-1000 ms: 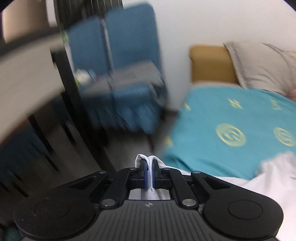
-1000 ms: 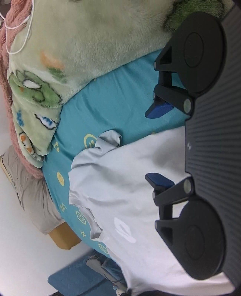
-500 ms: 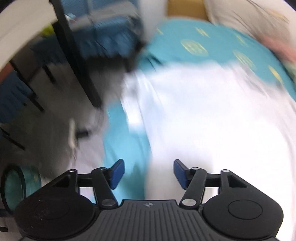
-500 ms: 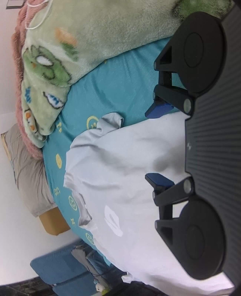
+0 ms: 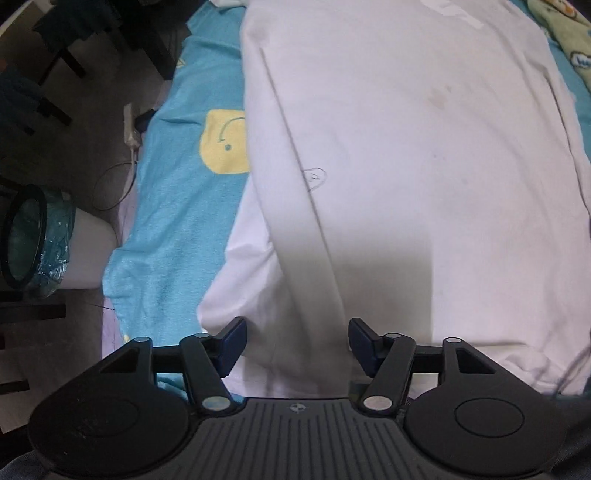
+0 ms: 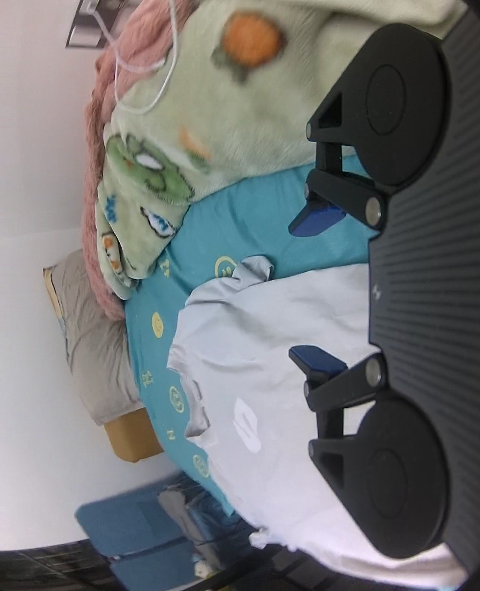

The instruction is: Fold clothes

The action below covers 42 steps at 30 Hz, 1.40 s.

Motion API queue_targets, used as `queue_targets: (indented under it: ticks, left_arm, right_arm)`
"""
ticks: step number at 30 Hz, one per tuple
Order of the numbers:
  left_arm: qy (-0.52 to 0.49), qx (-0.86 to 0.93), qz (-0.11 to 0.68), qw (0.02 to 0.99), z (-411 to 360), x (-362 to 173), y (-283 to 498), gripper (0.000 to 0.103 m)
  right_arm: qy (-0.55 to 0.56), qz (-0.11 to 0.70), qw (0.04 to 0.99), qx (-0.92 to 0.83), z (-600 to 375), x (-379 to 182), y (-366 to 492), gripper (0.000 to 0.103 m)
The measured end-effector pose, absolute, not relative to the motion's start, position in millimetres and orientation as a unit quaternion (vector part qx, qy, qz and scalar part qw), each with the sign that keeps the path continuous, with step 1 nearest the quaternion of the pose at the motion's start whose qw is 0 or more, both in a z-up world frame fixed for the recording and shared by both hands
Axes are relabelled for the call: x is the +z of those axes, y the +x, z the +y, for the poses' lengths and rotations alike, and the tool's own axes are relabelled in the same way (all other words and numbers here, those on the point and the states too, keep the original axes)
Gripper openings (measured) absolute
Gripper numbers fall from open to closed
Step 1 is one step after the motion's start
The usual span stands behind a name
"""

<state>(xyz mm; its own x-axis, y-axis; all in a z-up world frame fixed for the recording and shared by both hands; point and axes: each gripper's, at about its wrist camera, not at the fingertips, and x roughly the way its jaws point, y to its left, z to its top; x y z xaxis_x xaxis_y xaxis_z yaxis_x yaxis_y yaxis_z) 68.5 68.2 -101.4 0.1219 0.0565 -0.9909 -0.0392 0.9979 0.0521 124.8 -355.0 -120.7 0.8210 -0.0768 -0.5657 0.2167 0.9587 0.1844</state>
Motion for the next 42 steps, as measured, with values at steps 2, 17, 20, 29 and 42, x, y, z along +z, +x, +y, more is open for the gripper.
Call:
queue_targets:
  ticks: [2, 17, 20, 29, 42]
  left_arm:
    - [-0.013, 0.037, 0.659, 0.751, 77, -95, 68, 0.022]
    - [0.138, 0.063, 0.674, 0.723, 101, -61, 73, 0.02]
    - [0.14, 0.041, 0.644, 0.751, 88, -45, 76, 0.061]
    - [0.062, 0.012, 0.463, 0.884, 43, 3, 97, 0.092]
    - [-0.022, -0.011, 0.361, 0.932, -22, -6, 129, 0.103]
  right_arm:
    - [0.114, 0.284, 0.949, -0.076, -352, -114, 113, 0.067]
    - [0.076, 0.284, 0.954, -0.056, -328, -107, 113, 0.067]
    - [0.087, 0.277, 0.956, -0.047, -329, -104, 112, 0.067]
    - [0.107, 0.255, 0.961, -0.02, -323, -96, 113, 0.067]
    - [0.109, 0.164, 0.98, 0.005, -315, -57, 92, 0.101]
